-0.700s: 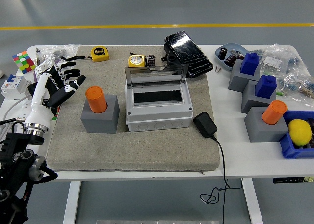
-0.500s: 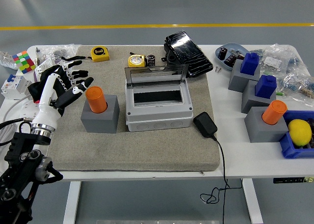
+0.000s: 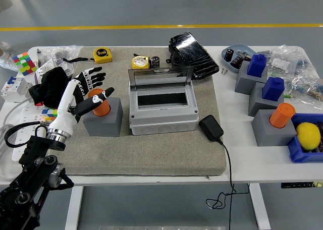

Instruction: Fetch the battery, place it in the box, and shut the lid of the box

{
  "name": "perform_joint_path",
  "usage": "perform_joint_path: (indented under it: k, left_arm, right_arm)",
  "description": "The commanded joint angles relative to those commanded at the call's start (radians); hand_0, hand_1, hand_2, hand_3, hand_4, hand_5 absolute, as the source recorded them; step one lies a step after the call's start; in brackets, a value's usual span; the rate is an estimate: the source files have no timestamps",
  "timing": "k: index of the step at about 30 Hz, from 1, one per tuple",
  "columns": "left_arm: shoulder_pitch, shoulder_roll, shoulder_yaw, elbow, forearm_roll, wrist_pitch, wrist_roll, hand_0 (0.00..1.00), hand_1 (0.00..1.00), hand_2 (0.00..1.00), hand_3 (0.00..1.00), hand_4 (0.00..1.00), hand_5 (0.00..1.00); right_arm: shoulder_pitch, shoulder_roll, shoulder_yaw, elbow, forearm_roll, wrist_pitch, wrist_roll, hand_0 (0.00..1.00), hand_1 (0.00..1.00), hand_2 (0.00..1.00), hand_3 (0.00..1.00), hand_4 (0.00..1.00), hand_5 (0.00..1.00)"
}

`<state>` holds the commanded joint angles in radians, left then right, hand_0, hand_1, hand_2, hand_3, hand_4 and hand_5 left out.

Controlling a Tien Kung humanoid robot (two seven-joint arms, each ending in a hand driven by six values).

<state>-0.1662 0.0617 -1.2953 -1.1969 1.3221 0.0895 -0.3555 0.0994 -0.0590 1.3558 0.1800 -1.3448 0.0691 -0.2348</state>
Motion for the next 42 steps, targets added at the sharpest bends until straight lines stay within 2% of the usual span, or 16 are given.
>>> perform_joint_path:
  k: [4, 5, 10, 11, 16, 17, 22, 23, 28, 29, 34, 35, 40, 41, 42]
  left_arm:
    - [-0.001, -0.004, 0.004, 0.013, 0.016, 0.006, 0.001, 0.726, 0.751, 0.745, 0.788, 0.998, 0.24]
    - [0.0, -0.006, 0.004, 0.017, 0.02, 0.007, 0.001, 0.621, 0.674, 0.711, 0.775, 0.998, 0.178]
    - [0.001, -0.01, 0.002, 0.038, 0.025, 0.015, -0.004, 0.621, 0.674, 0.711, 0.775, 0.998, 0.178]
    - [0.002, -0.01, 0.003, 0.04, 0.024, 0.016, -0.006, 0.536, 0.621, 0.653, 0.736, 0.998, 0.092]
    - [-0.001, -0.014, 0.014, 0.06, 0.007, 0.02, -0.022, 0.536, 0.621, 0.653, 0.736, 0.998, 0.092]
    - [-0.001, -0.015, 0.016, 0.062, 0.003, 0.022, -0.028, 0.4, 0.484, 0.531, 0.619, 0.998, 0.002]
    - [-0.01, -0.02, 0.027, 0.076, -0.023, 0.035, -0.053, 0.4, 0.484, 0.531, 0.619, 0.998, 0.002]
    - [-0.013, -0.021, 0.029, 0.081, -0.03, 0.037, -0.057, 0.301, 0.375, 0.434, 0.478, 0.851, 0.002]
    - [-0.024, -0.026, 0.038, 0.1, -0.059, 0.045, -0.076, 0.301, 0.375, 0.434, 0.478, 0.851, 0.002]
    - [-0.025, -0.027, 0.04, 0.104, -0.065, 0.046, -0.079, 0.255, 0.315, 0.391, 0.437, 0.776, 0.002]
    - [-0.036, -0.037, 0.051, 0.126, -0.103, 0.058, -0.106, 0.255, 0.315, 0.391, 0.437, 0.776, 0.002]
    - [-0.039, -0.04, 0.054, 0.133, -0.114, 0.061, -0.113, 0.224, 0.255, 0.311, 0.364, 0.832, 0.002]
    - [-0.05, -0.051, 0.064, 0.153, -0.147, 0.071, -0.144, 0.224, 0.255, 0.311, 0.364, 0.832, 0.002]
    - [-0.052, -0.053, 0.065, 0.156, -0.152, 0.072, -0.15, 0.159, 0.147, 0.225, 0.273, 0.773, 0.002]
    - [-0.055, -0.055, 0.067, 0.159, -0.157, 0.074, -0.156, 0.159, 0.147, 0.225, 0.273, 0.773, 0.002]
  right_arm:
    - [-0.002, 0.0, 0.0, 0.0, 0.001, 0.0, 0.001, 0.607, 0.657, 0.68, 0.584, 0.981, 0.555]
    - [-0.003, 0.0, 0.002, 0.0, 0.001, 0.0, 0.001, 0.608, 0.657, 0.68, 0.585, 0.981, 0.555]
    - [-0.005, 0.001, 0.005, 0.0, 0.003, -0.001, 0.002, 0.608, 0.657, 0.68, 0.585, 0.981, 0.555]
    - [-0.006, 0.001, 0.005, 0.0, 0.004, -0.001, 0.002, 0.609, 0.656, 0.68, 0.585, 0.982, 0.555]
    - [-0.005, 0.001, 0.006, 0.0, 0.004, -0.001, 0.002, 0.609, 0.656, 0.68, 0.585, 0.982, 0.555]
    - [-0.005, 0.001, 0.006, 0.0, 0.003, -0.001, 0.002, 0.609, 0.656, 0.68, 0.585, 0.982, 0.557]
    - [-0.003, 0.001, 0.004, 0.0, 0.01, -0.002, 0.002, 0.609, 0.656, 0.68, 0.585, 0.982, 0.557]
    - [-0.002, 0.001, 0.004, 0.0, 0.01, -0.002, 0.002, 0.608, 0.657, 0.68, 0.585, 0.982, 0.557]
    - [-0.002, 0.001, 0.004, 0.0, 0.009, -0.002, 0.002, 0.608, 0.657, 0.68, 0.585, 0.982, 0.557]
    - [-0.002, 0.001, 0.004, 0.0, 0.009, -0.002, 0.002, 0.609, 0.657, 0.681, 0.585, 0.983, 0.559]
    - [-0.002, 0.001, 0.003, 0.0, 0.009, -0.002, 0.002, 0.609, 0.657, 0.681, 0.585, 0.983, 0.559]
    - [-0.002, 0.001, 0.003, 0.0, 0.009, -0.002, 0.002, 0.608, 0.657, 0.681, 0.585, 0.982, 0.559]
    - [-0.002, 0.0, 0.003, 0.0, 0.007, -0.001, 0.002, 0.608, 0.657, 0.681, 0.585, 0.982, 0.559]
    - [-0.001, 0.0, 0.003, 0.0, 0.007, -0.001, 0.002, 0.607, 0.657, 0.68, 0.585, 0.983, 0.559]
    - [0.0, 0.0, 0.003, 0.0, 0.008, -0.001, 0.002, 0.607, 0.657, 0.68, 0.585, 0.983, 0.559]
